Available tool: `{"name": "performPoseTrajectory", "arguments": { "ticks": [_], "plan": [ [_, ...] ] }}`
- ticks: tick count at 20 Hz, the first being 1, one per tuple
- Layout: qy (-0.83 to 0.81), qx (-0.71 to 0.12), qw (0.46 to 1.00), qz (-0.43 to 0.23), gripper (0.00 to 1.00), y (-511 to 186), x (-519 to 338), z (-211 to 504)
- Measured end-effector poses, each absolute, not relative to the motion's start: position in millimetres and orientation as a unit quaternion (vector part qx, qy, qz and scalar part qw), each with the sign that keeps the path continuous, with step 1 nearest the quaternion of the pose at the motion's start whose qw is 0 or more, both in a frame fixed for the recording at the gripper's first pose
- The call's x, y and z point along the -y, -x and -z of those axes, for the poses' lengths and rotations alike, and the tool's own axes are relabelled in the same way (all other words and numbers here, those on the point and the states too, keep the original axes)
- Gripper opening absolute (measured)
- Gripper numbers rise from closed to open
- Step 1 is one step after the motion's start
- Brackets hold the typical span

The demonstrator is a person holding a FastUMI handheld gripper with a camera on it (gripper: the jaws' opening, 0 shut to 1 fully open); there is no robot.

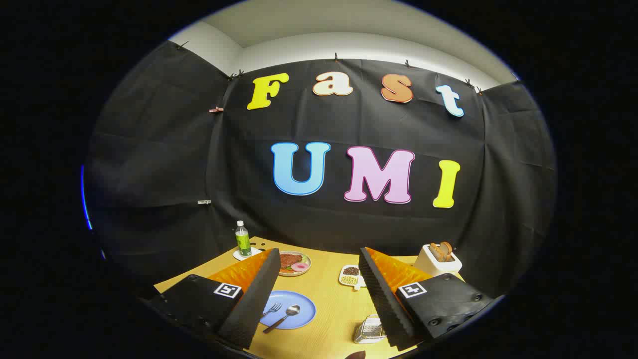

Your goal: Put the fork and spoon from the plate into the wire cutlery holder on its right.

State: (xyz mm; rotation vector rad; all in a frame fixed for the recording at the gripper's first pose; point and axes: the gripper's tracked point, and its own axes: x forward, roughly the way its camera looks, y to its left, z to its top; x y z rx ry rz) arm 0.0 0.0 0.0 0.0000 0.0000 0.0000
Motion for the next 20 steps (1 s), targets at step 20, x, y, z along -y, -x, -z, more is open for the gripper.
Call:
{"name": "performPoseTrajectory", "arguments": {
  "ticks": [20],
  "plan": [
    [0.008,-0.016,1.0,0.002,0.98,4.4,-10.1,4.6]
  ]
}}
